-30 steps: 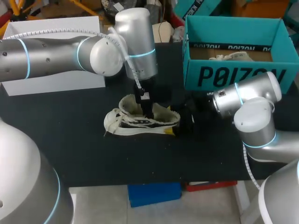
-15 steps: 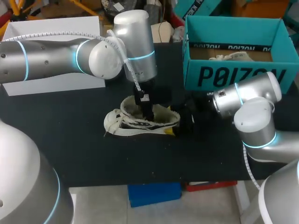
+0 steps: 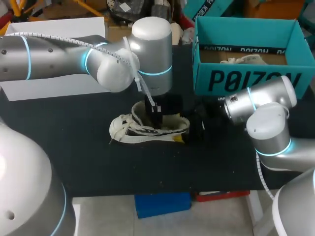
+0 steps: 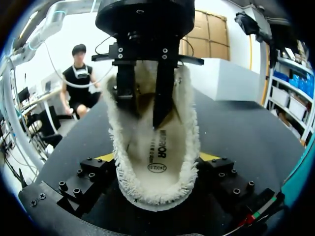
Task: Take the shoe out of the shoebox, open the shoe tongue, remove and reinsert the insole, then place the shoe into the shoebox
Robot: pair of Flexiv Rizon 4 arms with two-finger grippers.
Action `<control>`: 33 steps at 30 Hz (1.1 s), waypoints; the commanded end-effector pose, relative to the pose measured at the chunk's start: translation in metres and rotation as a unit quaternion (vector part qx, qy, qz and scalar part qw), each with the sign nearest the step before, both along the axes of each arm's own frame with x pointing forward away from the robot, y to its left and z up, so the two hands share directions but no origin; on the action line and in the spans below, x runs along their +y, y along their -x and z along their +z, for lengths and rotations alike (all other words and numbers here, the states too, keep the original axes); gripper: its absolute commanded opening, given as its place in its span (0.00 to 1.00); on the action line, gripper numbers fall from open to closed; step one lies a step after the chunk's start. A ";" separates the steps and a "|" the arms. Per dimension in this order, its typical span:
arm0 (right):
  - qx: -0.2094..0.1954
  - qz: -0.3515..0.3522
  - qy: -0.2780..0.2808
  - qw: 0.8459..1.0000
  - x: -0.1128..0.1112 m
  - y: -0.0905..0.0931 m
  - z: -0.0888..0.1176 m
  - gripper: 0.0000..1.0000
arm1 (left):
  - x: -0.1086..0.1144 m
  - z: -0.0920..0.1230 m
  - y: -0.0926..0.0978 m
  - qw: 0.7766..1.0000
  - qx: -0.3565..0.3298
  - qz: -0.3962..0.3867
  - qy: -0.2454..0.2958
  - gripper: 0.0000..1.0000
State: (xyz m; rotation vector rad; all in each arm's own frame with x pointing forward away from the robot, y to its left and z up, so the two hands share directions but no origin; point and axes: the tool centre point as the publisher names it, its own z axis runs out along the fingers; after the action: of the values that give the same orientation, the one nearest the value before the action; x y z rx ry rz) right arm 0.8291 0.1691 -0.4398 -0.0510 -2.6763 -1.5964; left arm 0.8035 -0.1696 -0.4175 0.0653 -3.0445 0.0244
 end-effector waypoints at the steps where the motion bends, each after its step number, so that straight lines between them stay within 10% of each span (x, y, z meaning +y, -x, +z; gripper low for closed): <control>1: 0.001 -0.001 0.001 1.000 -0.001 -0.002 -0.004 0.00 | 0.003 -0.006 0.011 0.996 -0.082 0.011 -0.024 0.35; 12: 0.001 -0.001 0.001 1.000 -0.001 -0.002 -0.004 0.00 | 0.011 -0.025 -0.004 0.956 -0.270 0.058 -0.101 0.33; 33: 0.001 -0.001 0.001 1.000 -0.001 -0.002 -0.004 0.00 | 0.029 -0.009 -0.026 0.900 -0.390 0.192 -0.042 0.21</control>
State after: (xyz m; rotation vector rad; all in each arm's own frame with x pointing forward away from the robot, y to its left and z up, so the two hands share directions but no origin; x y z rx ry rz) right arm 0.8295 0.1704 -0.4394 -0.0502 -2.6765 -1.5975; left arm 0.8279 -0.1470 -0.4174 0.8472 -3.7060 -0.0458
